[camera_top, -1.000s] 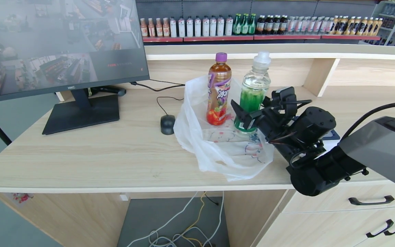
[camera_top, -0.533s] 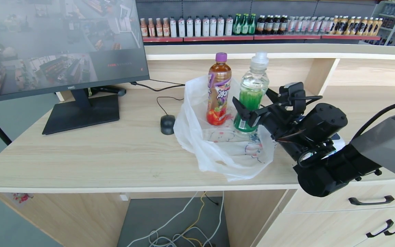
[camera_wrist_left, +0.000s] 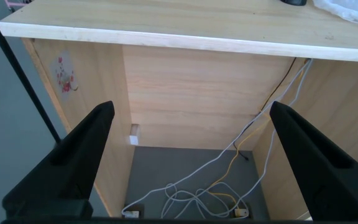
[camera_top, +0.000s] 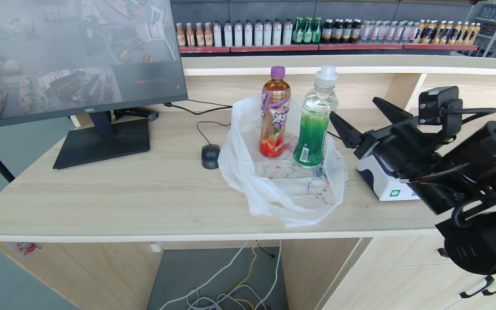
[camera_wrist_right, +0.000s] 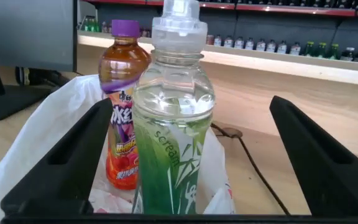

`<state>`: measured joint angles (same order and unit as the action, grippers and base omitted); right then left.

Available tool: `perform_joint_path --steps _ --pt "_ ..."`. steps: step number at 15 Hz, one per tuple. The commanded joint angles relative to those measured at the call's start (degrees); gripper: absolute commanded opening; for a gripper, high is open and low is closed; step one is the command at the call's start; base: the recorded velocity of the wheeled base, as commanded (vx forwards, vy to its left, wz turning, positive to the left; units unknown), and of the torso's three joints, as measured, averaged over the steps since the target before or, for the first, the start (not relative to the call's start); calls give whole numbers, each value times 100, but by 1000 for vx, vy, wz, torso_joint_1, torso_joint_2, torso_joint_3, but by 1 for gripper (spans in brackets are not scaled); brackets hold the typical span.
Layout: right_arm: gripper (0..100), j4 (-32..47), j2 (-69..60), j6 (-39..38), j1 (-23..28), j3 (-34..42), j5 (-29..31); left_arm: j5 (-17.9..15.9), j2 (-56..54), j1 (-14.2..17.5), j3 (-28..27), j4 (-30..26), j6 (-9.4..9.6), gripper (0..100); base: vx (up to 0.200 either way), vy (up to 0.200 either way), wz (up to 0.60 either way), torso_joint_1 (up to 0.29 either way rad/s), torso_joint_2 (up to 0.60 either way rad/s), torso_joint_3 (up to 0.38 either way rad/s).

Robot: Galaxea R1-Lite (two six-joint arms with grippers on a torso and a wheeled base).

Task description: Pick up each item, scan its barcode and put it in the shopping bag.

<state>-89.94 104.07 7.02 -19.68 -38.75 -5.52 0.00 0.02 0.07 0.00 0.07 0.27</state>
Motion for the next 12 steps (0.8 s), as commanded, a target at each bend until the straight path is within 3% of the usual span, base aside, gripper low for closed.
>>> perform_joint_path --steps 1,2,6,8,9,12 --pt "100 -6 -1407 1 148 1476 -1 0 -2 1 0 1 0 100 0 0 0 0 0 0" --pt "100 -6 -1917 1 254 2320 -1 0 -2 1 0 1 0 100 0 0 0 0 0 0" --pt "100 -6 -3314 -43 517 3867 -19 0 -2 1 0 1 26 100 0 0 0 0 0 0" --pt "100 451 -3956 -140 517 3867 -10 9 -2 1 0 1 26 100 0 0 0 0 0 0" --pt "100 1154 -4413 -140 517 3875 -10 0 -2 1 0 1 26 100 0 0 0 0 0 0" --pt "100 4380 -6250 -43 342 3867 -37 0 -2 1 0 1 26 100 0 0 0 0 0 0"
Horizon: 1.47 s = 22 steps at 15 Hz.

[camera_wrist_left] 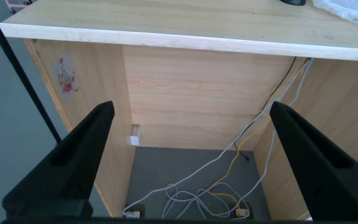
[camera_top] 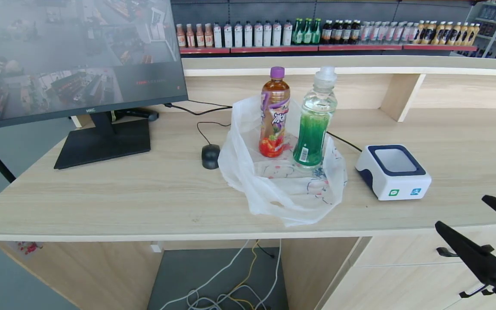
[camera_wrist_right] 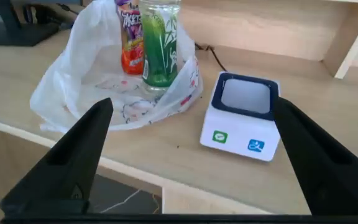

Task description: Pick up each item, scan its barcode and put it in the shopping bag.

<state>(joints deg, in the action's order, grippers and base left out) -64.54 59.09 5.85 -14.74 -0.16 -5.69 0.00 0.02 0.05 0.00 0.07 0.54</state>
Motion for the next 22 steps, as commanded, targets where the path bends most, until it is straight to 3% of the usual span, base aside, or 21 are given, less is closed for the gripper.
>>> perform_joint_path --steps 1,4,6,8,12,18,22 --pt "100 2929 -2446 197 -319 7 -20 0 -2 4 0 1 -1 100 0 0 0 0 0 0" --pt "100 5513 -4415 531 -302 -2 16 0 -2 4 0 1 -1 100 0 0 0 0 0 0" --pt "100 6506 -5311 478 -258 -81 16 0 -2 4 0 1 -10 100 0 0 0 0 0 0" --pt "100 6454 -5311 426 -108 -81 16 0 -2 4 0 1 -18 100 0 0 0 0 0 0" --pt "100 6445 -4784 -128 1351 7 183 0 -2 4 0 1 -18 100 0 0 0 0 0 0" --pt "100 6454 -5909 -163 1430 7 235 9 -2 4 0 1 -10 100 0 0 0 0 0 0" --pt "100 6454 -5909 -339 1430 7 306 0 -2 4 0 1 -10 100 0 0 0 0 0 0"
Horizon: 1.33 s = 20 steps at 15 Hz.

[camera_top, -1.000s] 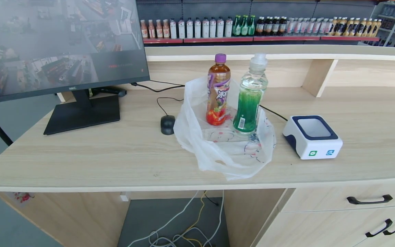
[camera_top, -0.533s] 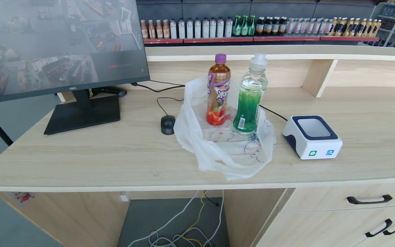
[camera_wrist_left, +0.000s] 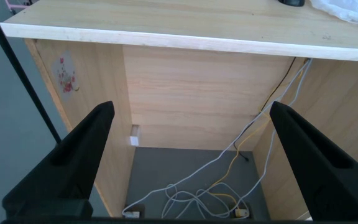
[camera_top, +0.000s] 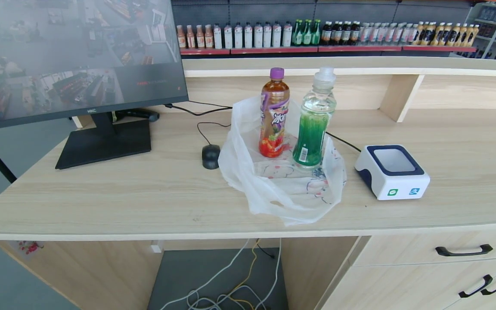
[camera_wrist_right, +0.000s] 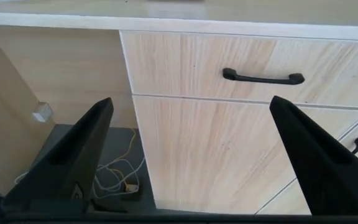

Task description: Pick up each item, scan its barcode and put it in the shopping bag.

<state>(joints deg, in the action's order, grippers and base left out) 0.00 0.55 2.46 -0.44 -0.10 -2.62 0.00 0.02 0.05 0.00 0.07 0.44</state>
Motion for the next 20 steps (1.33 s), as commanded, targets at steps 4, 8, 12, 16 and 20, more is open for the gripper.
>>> perform_joint_path --steps 4,8,12,16,20 --pt "100 0 -55 0 0 1 -2 0 -2 4 0 1 -9 100 -150 0 0 10 5 1" --pt "100 0 -55 0 0 1 -2 9 -2 4 0 1 0 100 0 0 0 0 0 0" --pt "100 0 -55 0 0 1 -2 0 -2 4 0 1 0 100 0 -100 0 -1 0 2" --pt "100 0 -55 0 0 1 -2 0 -2 4 0 1 -18 100 0 -200 0 5 4 -1" --pt "100 0 -55 0 0 1 -2 9 -2 4 0 1 -61 100 0 -200 0 -1 2 1"
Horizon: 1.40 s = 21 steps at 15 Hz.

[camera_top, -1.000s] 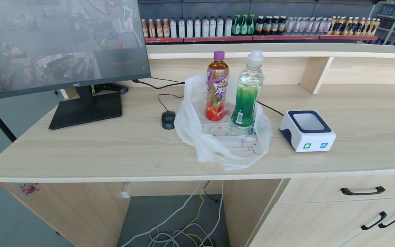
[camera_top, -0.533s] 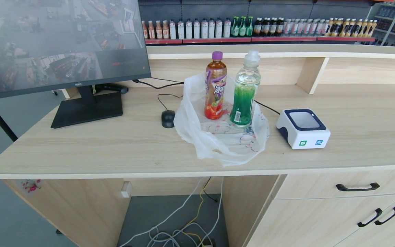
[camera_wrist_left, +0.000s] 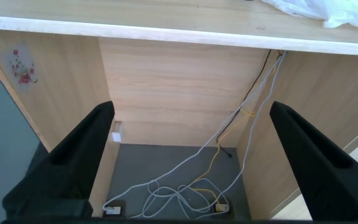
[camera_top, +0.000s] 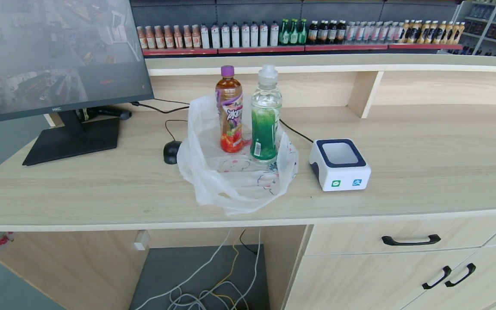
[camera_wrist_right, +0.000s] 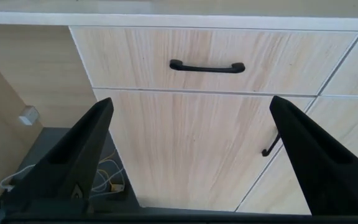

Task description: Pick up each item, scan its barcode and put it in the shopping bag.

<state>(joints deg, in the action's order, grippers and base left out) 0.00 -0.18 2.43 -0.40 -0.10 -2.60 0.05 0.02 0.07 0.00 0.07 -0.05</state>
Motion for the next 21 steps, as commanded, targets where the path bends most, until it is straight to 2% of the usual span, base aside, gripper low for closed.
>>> perform_joint_path --steps 1,15,21 --pt "100 0 18 4 -4 1 -4 4 -2 1 0 1 -13 100 0 -200 0 2 7 7" --pt "100 0 18 -5 -4 1 5 4 -2 1 0 1 -21 100 0 -200 0 3 3 2" --pt "100 9 18 -5 -4 1 5 4 -2 1 0 1 5 100 0 0 0 0 0 0"
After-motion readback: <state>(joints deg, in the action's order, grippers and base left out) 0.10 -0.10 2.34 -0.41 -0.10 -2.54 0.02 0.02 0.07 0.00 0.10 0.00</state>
